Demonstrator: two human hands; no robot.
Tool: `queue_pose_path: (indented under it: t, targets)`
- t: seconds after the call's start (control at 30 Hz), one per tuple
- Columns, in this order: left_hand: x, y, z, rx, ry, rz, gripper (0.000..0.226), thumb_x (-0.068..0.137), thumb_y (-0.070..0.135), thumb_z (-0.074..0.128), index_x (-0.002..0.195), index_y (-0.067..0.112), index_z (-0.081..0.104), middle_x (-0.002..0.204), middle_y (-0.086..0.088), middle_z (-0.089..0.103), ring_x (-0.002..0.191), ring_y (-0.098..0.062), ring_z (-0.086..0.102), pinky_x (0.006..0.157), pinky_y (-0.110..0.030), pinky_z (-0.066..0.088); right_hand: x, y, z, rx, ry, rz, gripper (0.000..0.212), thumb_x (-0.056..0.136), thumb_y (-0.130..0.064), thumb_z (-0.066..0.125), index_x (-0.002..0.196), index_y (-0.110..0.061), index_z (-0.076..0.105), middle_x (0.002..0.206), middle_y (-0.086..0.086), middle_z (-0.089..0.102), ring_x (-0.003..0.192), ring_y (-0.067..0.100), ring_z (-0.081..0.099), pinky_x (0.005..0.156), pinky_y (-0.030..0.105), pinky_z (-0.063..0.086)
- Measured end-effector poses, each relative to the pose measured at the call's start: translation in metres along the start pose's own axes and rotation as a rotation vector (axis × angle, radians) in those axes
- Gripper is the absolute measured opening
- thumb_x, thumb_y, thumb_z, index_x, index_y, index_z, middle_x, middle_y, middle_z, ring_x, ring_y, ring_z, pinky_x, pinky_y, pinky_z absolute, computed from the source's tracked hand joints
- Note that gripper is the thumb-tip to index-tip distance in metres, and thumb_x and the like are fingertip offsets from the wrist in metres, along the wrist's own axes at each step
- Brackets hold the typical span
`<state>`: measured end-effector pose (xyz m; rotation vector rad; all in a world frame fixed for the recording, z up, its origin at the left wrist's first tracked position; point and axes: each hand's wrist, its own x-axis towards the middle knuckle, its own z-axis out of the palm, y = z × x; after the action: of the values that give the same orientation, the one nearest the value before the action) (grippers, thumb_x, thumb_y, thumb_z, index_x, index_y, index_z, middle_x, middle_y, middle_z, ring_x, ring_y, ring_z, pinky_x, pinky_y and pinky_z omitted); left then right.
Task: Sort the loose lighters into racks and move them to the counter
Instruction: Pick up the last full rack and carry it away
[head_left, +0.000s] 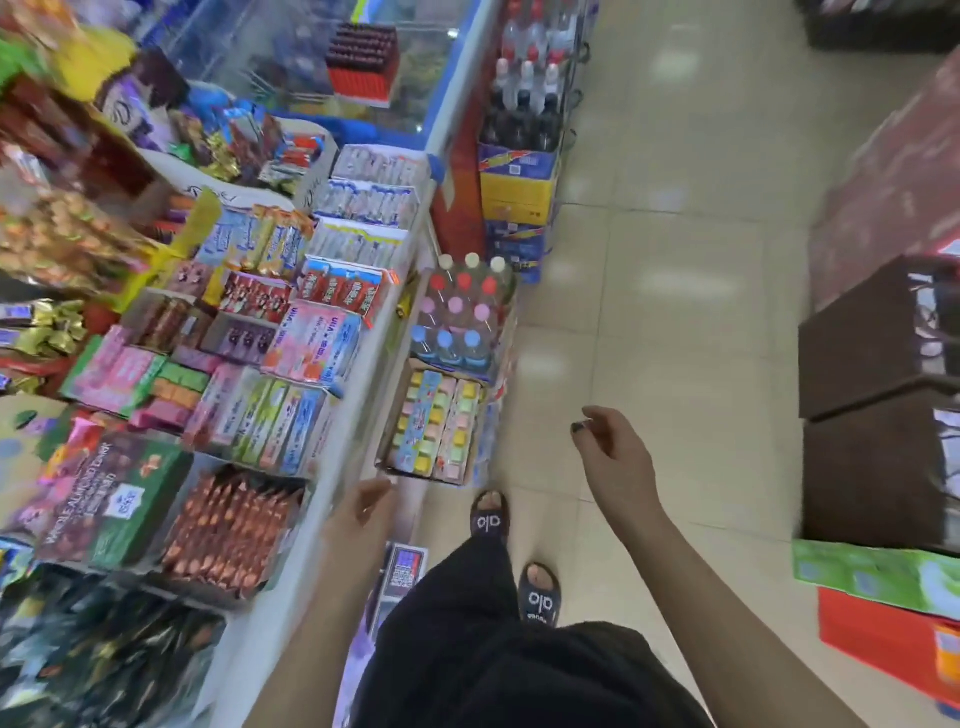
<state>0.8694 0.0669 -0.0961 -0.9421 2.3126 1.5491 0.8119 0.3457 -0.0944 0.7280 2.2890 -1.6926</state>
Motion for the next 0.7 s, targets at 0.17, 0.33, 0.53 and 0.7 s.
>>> queue_pose_path:
  t: [0.17, 0.33, 0.53, 0.7]
  targets:
    - [0.077, 0.059, 0.034, -0.022, -0.060, 0.016, 0.011, 0.100, 0.020, 0.066, 0.106, 0.029, 0.070, 0.105, 0.004, 0.074, 0.104, -0.022, 0.070, 0.096, -0.044, 0.055, 0.056, -0.015, -0.002, -0.025, 0.028, 0.050, 0.024, 0.101, -0.022, 0.060, 0.125, -0.027, 0.062, 0.109, -0.011, 0.067, 0.099, -0.007, 0.059, 0.071, 0.002, 0.040]
    - [0.163, 0.136, 0.066, -0.011, -0.142, 0.079, 0.010, 0.101, 0.022, 0.064, 0.110, 0.026, 0.068, 0.110, 0.003, 0.072, 0.106, -0.016, 0.068, 0.091, -0.037, 0.054, 0.103, -0.023, -0.013, -0.069, 0.065, 0.140, 0.024, 0.102, -0.021, 0.059, 0.125, -0.024, 0.063, 0.110, -0.012, 0.068, 0.102, -0.007, 0.059, 0.074, 0.006, 0.039]
    - [0.230, 0.208, 0.110, 0.019, -0.198, 0.158, 0.010, 0.100, 0.023, 0.066, 0.107, 0.030, 0.068, 0.109, 0.011, 0.071, 0.099, 0.000, 0.066, 0.084, -0.024, 0.050, 0.171, -0.047, -0.034, -0.067, 0.101, 0.204, 0.018, 0.101, -0.019, 0.059, 0.118, -0.023, 0.065, 0.106, -0.017, 0.067, 0.097, -0.006, 0.060, 0.069, 0.003, 0.040]
    - [0.268, 0.238, 0.154, 0.054, -0.170, 0.123, 0.012, 0.098, 0.018, 0.070, 0.107, 0.026, 0.072, 0.101, 0.009, 0.075, 0.091, -0.002, 0.070, 0.083, -0.028, 0.053, 0.256, -0.078, -0.055, -0.058, 0.056, 0.182, 0.016, 0.100, -0.015, 0.059, 0.109, -0.026, 0.066, 0.104, -0.016, 0.069, 0.097, -0.005, 0.061, 0.068, -0.002, 0.038]
